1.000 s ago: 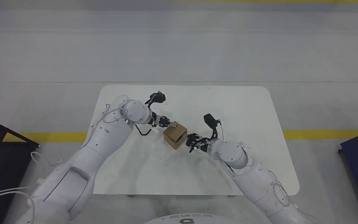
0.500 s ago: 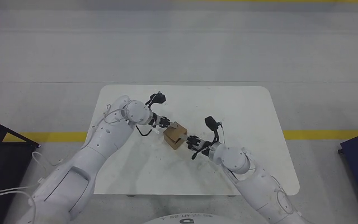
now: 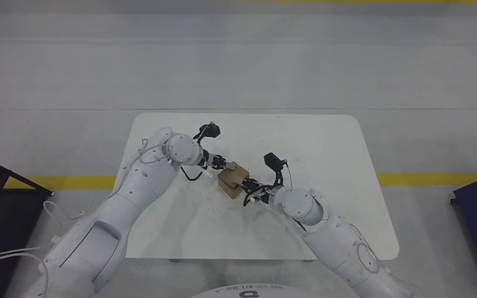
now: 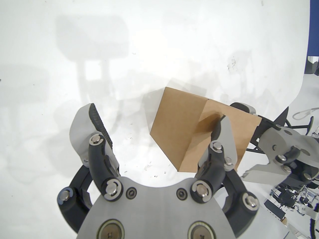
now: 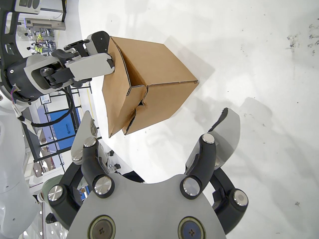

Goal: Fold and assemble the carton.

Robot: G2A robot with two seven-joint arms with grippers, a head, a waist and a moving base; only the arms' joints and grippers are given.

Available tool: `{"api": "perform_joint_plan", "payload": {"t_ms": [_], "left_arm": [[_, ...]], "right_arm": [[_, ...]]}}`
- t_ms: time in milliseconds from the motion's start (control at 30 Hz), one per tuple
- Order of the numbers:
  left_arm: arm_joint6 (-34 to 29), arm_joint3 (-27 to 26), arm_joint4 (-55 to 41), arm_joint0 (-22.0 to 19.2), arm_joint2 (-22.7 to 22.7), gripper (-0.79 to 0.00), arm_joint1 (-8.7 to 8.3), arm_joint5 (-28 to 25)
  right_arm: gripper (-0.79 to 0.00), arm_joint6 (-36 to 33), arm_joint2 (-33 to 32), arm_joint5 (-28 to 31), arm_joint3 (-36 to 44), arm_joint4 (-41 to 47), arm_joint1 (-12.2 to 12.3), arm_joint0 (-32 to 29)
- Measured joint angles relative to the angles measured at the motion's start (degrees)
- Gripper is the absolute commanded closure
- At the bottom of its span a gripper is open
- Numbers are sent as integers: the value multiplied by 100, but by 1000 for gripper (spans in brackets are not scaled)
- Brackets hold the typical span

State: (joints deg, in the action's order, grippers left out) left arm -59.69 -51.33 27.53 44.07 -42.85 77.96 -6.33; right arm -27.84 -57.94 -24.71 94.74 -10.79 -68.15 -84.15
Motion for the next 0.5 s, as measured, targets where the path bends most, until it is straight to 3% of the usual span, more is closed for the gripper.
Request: {"api": "perform_joint_plan", "payload": {"t_ms": [333, 467, 500], "left_arm": [[0, 37, 6, -16, -1, -736, 17, -10], [-3, 54, 9, -29, 9, -736, 29, 0], [0, 57, 10, -30, 10, -736, 31, -1]], "right_arm": [[-366, -50, -20, -107, 91, -174, 26, -97], [-514, 11, -82, 94, 163, -131, 39, -198], [-594, 28, -100, 151, 176, -110, 41, -223]]}}
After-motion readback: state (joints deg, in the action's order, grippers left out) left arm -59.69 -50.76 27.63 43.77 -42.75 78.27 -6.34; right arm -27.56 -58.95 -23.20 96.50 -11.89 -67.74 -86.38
